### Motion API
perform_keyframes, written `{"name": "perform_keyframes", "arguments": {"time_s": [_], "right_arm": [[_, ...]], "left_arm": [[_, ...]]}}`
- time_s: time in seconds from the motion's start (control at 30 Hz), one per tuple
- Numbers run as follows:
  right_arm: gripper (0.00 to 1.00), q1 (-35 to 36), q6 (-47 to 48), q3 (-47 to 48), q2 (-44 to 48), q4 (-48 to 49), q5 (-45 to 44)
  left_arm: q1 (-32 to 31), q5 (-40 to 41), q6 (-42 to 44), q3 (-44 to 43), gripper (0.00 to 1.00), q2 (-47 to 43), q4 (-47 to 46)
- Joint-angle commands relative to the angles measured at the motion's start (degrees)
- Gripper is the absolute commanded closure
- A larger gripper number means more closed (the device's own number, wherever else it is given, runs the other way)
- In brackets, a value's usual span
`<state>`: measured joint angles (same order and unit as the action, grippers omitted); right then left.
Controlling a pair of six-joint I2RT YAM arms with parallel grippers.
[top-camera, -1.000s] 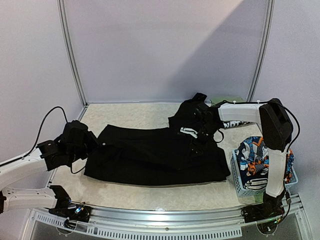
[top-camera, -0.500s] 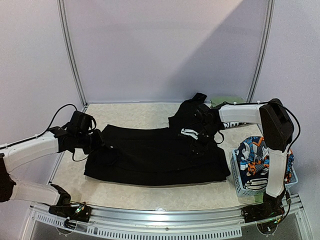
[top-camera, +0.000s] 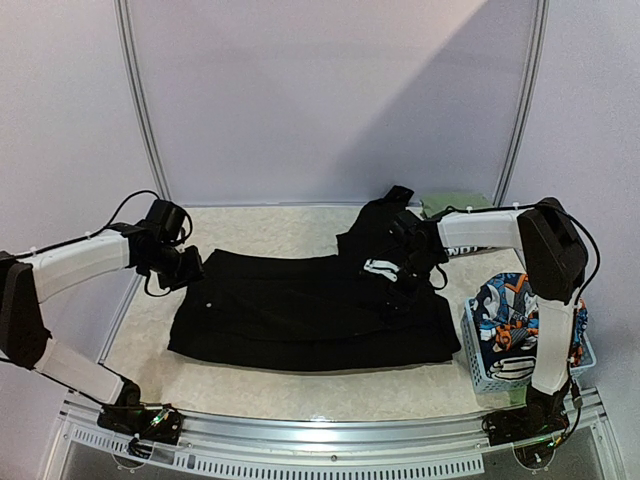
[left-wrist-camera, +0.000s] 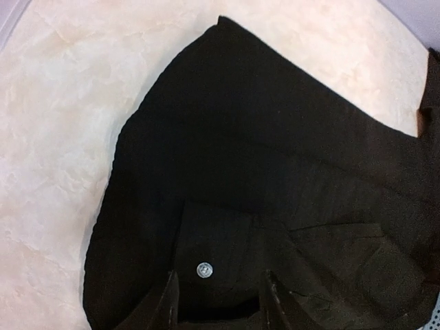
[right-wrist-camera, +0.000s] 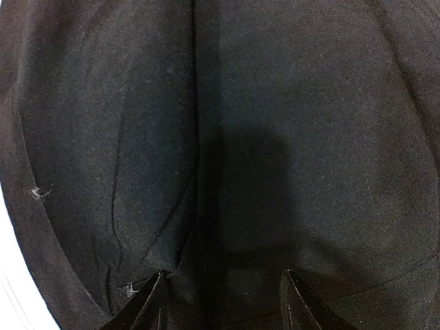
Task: Fold and stack the mixed laundry pile
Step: Adjust the 1/3-folded shirt at the center of the board, then pick up the 1/3-folded shirt from the center of the board.
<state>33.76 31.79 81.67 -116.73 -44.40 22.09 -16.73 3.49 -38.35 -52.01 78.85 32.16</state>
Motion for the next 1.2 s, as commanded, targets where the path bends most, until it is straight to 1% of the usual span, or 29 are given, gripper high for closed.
{"name": "perform_keyframes", "arguments": {"time_s": [0.0,0.07,0.13,0.27,0.4,0.47,0.57,0.7,0.77,0.83,0.97,1.03,1.17], "right_arm": [[0.44,0.5,-1.6,-0.7,2.3,-0.7,-1.1],[0.44,0.5,-2.0,-1.2,5.3,-1.3,0.2],[0.44,0.5,-2.2,-1.9,7.6,-1.4,1.5],[0.43,0.5,-1.4,-2.1,9.7,-2.2,2.5],[0.43,0.6,-0.7,-2.0,9.7,-2.7,2.2],[0.43,0.5,-0.5,-2.0,9.7,-2.9,2.2],[0.43,0.5,-0.5,-2.1,10.3,-3.0,2.3],[0.43,0.5,-0.4,-3.0,10.9,-2.6,2.5],[0.43,0.4,-0.3,-3.4,10.9,-2.4,2.5],[0.43,0.5,-0.2,-3.4,10.8,-2.4,2.5],[0.43,0.5,-0.1,-3.5,10.6,-2.0,2.3],[0.43,0.5,-0.1,-3.8,10.3,-2.0,2.2],[0.43,0.5,0.1,-5.4,9.7,-1.0,2.1]], "left_arm": [[-0.6,-0.7,7.0,4.2,0.56,-10.4,-2.9],[-0.5,-2.4,9.0,7.7,0.53,-16.0,-3.7],[-0.6,-5.8,10.8,10.5,0.50,-19.8,-2.4],[-0.7,-10.9,12.8,14.1,0.46,-21.2,-0.2],[-0.6,-11.4,14.5,14.7,0.43,-16.4,-2.0],[-0.7,-11.4,15.0,13.2,0.43,-11.1,-1.4],[-0.7,-13.5,14.0,12.2,0.45,-3.5,-2.5],[-0.9,-12.4,13.1,12.3,0.47,-1.6,-3.9],[-0.9,-11.9,13.3,12.4,0.51,-1.8,-4.3],[-0.9,-12.0,13.5,12.2,0.57,-2.0,-4.3],[-0.9,-13.8,13.8,12.0,0.87,-4.3,-4.8],[-0.9,-14.4,13.5,11.0,1.00,-6.3,-3.0],[-0.9,-15.6,12.1,6.8,1.00,-9.9,5.9]]}}
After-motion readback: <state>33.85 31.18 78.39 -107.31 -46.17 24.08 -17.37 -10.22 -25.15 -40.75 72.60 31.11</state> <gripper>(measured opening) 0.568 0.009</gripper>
